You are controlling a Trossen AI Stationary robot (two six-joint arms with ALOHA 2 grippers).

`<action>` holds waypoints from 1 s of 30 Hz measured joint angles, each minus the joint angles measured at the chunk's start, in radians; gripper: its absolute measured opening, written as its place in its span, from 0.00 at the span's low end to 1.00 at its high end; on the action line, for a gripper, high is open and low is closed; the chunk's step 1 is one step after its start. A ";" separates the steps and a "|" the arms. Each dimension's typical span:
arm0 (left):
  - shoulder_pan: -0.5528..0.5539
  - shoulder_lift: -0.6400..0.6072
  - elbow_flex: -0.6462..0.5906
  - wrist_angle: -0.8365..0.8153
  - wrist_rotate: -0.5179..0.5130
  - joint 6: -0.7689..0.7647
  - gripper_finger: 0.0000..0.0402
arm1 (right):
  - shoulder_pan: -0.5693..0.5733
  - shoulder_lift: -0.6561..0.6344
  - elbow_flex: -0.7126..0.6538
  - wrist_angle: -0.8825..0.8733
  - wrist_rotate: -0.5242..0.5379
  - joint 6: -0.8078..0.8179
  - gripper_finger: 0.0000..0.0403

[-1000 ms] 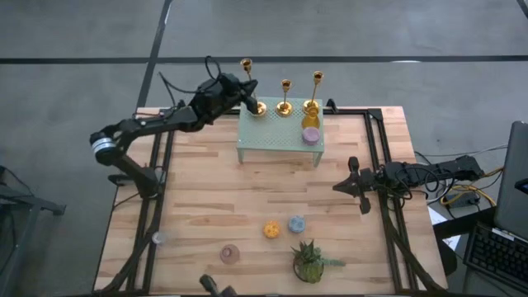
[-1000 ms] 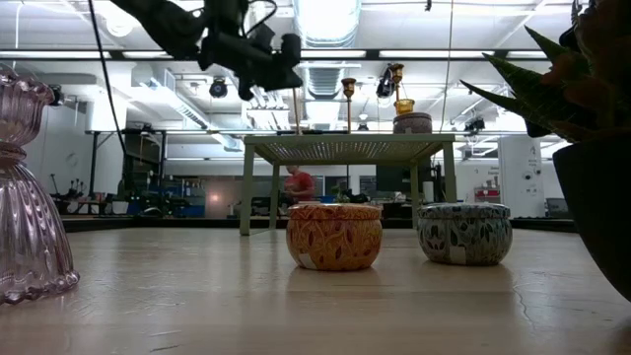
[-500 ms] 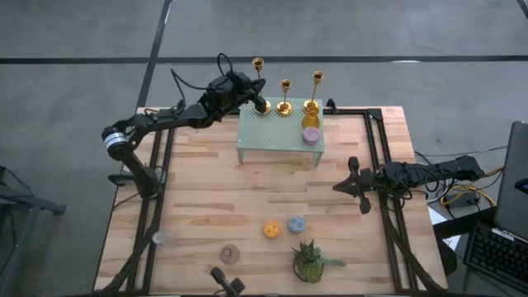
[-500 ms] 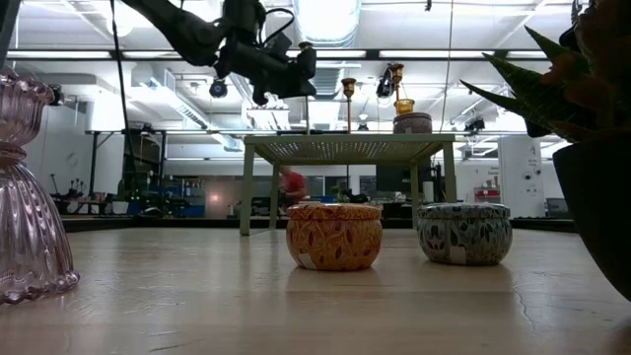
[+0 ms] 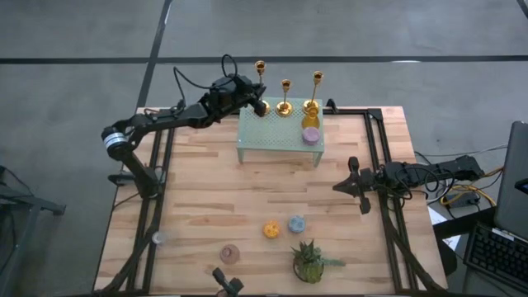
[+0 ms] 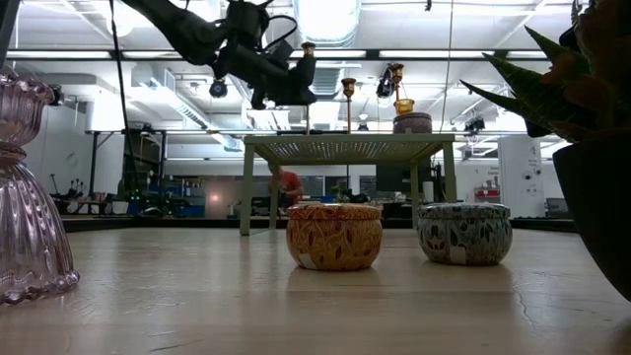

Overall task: Pick & Place candle stick holders
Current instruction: Put the gold candle holder on the shelf, then put the purple candle holder on the shelf

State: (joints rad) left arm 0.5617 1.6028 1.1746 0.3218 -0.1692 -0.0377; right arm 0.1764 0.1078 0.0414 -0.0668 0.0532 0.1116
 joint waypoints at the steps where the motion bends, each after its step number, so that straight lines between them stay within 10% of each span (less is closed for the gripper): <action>1: 0.000 0.000 0.000 -0.016 0.000 0.000 0.22 | 0.000 0.000 0.000 0.000 0.000 0.000 0.04; 19: -0.026 -0.229 -0.001 -0.590 0.048 -0.024 0.62 | 0.000 0.000 0.000 0.000 0.000 0.000 0.04; 30: -0.385 -0.452 -0.002 -0.942 0.028 -0.072 0.64 | 0.000 -0.001 0.000 0.000 0.000 0.000 0.04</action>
State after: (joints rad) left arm 0.1768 1.1510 1.1725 -0.6199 -0.1415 -0.1096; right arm 0.1761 0.1070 0.0414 -0.0666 0.0532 0.1116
